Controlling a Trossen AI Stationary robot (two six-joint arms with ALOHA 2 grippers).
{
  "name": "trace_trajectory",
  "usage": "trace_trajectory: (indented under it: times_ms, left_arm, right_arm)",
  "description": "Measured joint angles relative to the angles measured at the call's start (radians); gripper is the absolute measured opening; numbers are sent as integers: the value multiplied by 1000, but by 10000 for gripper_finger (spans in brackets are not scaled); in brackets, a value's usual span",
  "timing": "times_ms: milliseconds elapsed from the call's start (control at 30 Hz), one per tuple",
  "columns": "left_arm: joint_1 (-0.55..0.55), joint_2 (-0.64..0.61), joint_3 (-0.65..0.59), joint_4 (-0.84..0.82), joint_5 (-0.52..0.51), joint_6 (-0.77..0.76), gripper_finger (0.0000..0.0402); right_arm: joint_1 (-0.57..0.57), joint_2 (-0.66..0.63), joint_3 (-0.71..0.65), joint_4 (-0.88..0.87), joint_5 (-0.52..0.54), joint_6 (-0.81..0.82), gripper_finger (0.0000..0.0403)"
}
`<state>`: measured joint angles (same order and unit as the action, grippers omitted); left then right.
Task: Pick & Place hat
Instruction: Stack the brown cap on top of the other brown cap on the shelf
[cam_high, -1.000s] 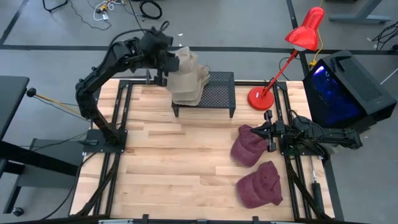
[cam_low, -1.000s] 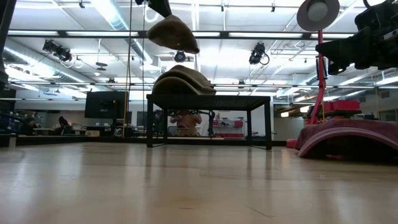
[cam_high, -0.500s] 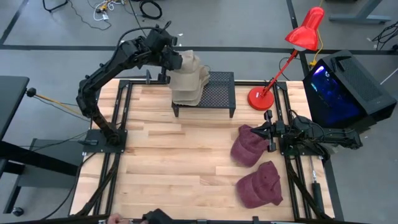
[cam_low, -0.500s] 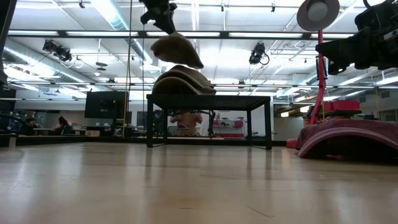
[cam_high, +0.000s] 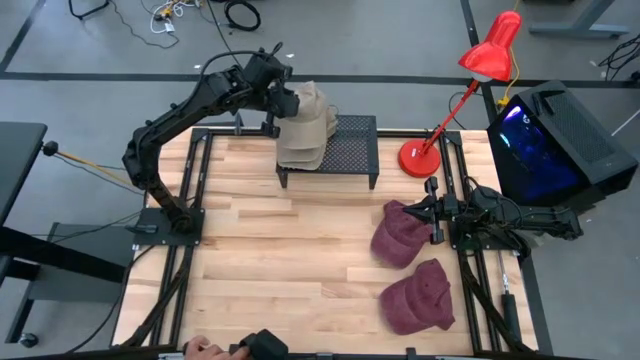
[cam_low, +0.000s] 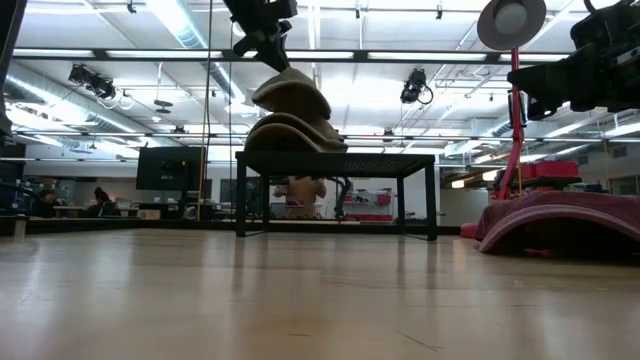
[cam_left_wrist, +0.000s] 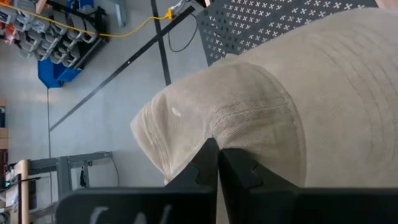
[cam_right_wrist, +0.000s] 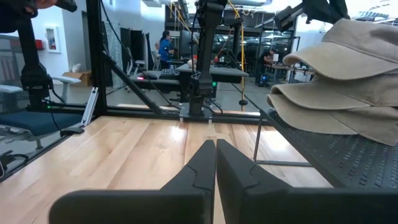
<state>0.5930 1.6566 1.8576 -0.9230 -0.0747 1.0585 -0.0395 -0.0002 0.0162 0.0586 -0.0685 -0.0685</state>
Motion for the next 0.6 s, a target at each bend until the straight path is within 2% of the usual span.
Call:
trace_trajectory:
  times_ms: [167, 333, 600]
  left_arm:
    - [0, 0, 0, -1, 5, 7, 9]
    - [0, 0, 0, 0, 64, 100, 4]
    - [0, 0, 0, -2, 124, 140, 6]
  right_arm:
    - [0, 0, 0, 0, 0, 0, 16]
    - [0, 0, 0, 0, 0, 0, 16]
    - [0, 0, 0, 0, 0, 0, 16]
